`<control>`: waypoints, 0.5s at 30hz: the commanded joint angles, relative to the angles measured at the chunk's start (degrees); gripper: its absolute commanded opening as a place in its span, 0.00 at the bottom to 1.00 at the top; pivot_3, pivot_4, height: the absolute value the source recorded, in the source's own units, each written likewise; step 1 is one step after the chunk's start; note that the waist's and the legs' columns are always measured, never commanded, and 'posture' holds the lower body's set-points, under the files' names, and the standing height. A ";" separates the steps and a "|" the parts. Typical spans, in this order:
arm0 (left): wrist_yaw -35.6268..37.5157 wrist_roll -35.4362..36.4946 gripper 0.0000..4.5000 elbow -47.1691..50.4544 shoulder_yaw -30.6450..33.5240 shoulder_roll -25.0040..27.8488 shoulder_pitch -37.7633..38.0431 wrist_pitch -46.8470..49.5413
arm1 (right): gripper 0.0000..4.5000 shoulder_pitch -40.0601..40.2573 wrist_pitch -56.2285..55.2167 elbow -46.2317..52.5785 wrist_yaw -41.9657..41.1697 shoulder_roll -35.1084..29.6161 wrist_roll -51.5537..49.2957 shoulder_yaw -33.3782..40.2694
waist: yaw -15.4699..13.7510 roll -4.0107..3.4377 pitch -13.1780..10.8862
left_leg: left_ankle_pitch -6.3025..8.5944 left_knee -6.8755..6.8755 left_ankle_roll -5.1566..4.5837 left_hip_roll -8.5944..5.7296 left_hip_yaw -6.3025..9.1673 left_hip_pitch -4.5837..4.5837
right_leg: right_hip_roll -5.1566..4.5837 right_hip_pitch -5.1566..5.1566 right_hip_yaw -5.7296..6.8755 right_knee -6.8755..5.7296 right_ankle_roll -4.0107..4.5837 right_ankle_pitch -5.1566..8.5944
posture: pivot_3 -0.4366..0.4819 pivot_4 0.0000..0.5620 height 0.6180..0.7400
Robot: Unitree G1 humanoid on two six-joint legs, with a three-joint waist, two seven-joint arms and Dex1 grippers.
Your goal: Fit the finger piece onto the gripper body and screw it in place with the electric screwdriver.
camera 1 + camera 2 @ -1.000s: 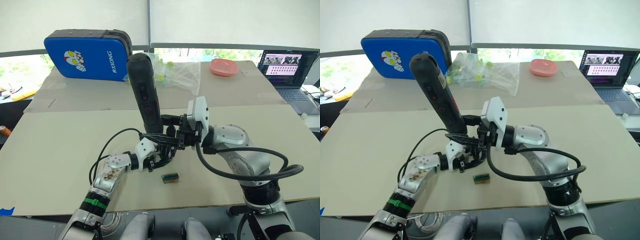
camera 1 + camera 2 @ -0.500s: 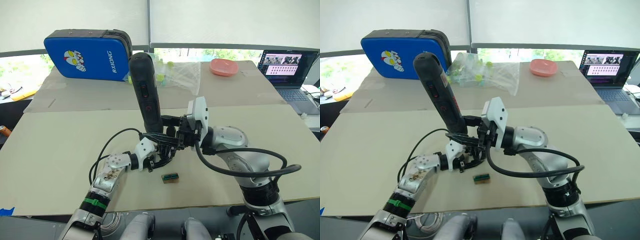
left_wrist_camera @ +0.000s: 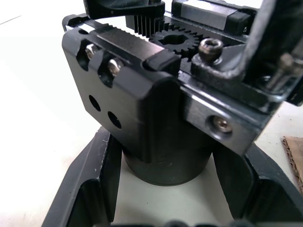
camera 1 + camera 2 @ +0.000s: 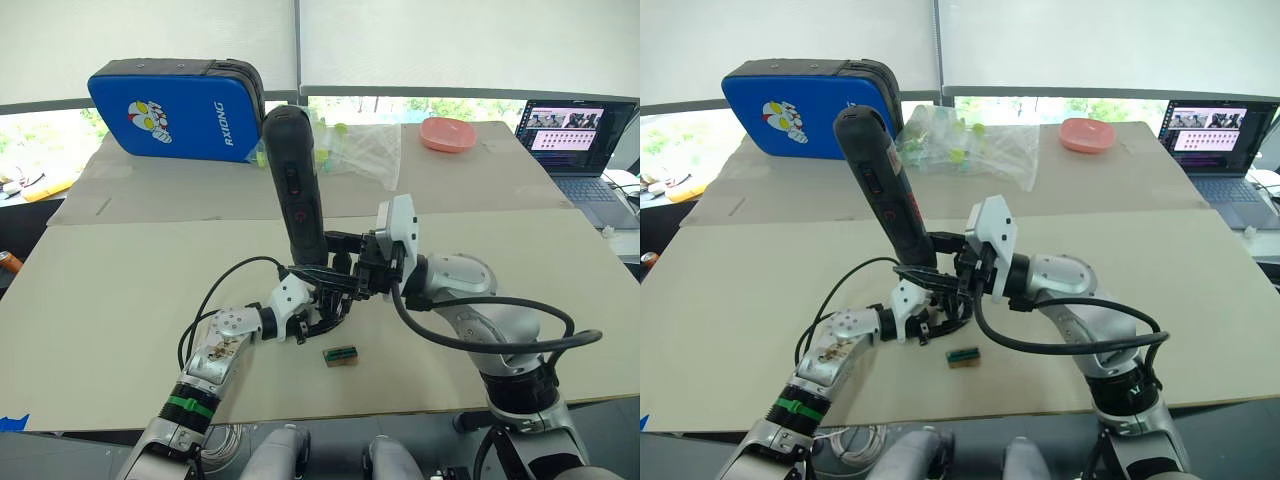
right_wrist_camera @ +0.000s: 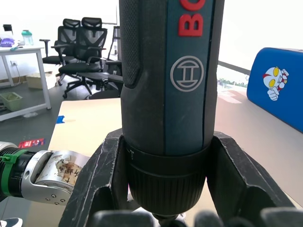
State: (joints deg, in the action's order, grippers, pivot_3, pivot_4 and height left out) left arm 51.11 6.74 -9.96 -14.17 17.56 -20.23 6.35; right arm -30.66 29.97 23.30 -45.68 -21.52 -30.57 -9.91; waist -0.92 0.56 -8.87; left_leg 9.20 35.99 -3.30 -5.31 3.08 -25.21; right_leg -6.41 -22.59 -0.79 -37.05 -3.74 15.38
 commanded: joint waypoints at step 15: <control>1.33 -0.45 0.51 -1.19 -1.88 0.42 1.41 1.73 | 0.42 5.47 -7.27 -0.34 1.40 0.38 3.14 0.59 | 0.07 -0.03 0.07 | 0.00 0.00 0.00 0.00 0.00 0.01 | 0.01 0.01 0.00 0.00 0.00 0.00 | 0.48 0.27 1.00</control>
State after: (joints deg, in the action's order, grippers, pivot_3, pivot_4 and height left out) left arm 51.11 6.71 -9.99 -14.18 17.67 -20.19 6.40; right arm -25.95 23.55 23.05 -44.41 -20.65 -29.25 -8.80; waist -0.85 0.52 -8.81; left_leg 9.20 35.99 -3.30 -5.31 3.08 -25.19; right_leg -6.39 -22.58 -0.79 -37.05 -3.74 15.38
